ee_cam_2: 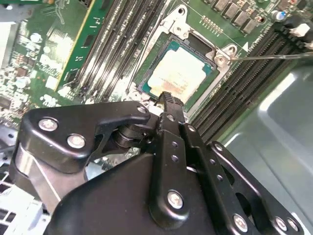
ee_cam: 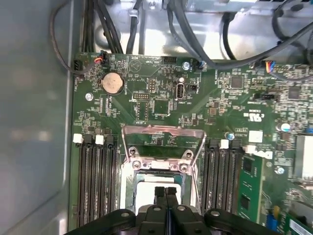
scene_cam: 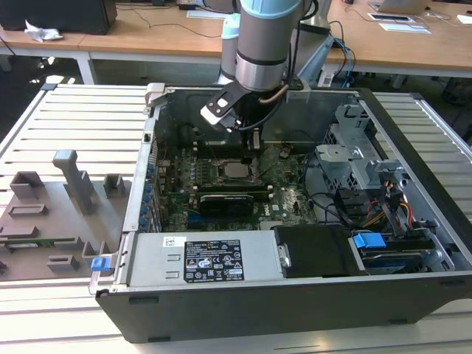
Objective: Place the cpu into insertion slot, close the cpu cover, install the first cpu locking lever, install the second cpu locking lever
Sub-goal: 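Place the cpu into insertion slot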
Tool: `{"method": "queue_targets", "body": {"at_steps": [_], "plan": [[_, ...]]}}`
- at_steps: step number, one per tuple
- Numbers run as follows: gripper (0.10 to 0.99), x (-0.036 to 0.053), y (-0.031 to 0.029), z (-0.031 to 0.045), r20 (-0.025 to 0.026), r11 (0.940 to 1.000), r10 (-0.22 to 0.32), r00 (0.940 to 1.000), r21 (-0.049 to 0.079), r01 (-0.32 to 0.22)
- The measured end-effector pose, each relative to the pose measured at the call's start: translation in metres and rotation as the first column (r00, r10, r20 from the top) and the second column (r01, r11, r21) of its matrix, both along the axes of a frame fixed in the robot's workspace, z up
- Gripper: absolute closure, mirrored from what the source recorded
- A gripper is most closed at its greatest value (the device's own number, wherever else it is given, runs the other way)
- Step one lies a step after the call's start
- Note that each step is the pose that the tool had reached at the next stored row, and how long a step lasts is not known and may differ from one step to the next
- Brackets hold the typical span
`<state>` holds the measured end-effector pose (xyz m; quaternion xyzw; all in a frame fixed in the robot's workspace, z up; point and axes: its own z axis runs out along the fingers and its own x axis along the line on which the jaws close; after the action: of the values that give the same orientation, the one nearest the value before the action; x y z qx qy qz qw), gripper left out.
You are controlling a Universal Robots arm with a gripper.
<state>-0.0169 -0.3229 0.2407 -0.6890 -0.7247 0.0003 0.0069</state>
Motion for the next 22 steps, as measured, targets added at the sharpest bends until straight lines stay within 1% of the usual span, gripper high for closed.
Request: {"method": "queue_targets", "body": {"at_steps": [3, 5, 6, 8, 10, 12, 13, 22], "plan": [[0.980, 0.0000, 0.0000, 0.0200, -0.0001, 1.0000, 0.000, 1.0000, -0.002, 0.000], [0.980, 0.0000, 0.0000, 0.0272, 0.0000, 1.0000, 0.000, 1.0000, -0.003, 0.000], [0.980, 0.0000, 0.0000, 0.0321, 0.0000, 1.0000, 0.000, 1.0000, -0.003, 0.000], [0.980, 0.0000, 0.0000, 0.0388, 0.0000, 1.0000, 0.000, 1.0000, -0.004, 0.000], [0.980, 0.0000, 0.0000, 0.0516, 0.0000, 1.0000, 0.000, 1.0000, -0.005, 0.000], [0.980, 0.0000, 0.0000, 0.0615, 0.0000, 1.0000, 0.000, 1.0000, -0.005, 0.000], [0.980, 0.0000, 0.0000, 0.0625, 0.0001, 1.0000, 0.000, 1.0000, -0.005, 0.000], [0.980, 0.0000, 0.0000, 0.0627, 0.0000, 1.0000, 0.000, 1.0000, -0.005, 0.000]]}}
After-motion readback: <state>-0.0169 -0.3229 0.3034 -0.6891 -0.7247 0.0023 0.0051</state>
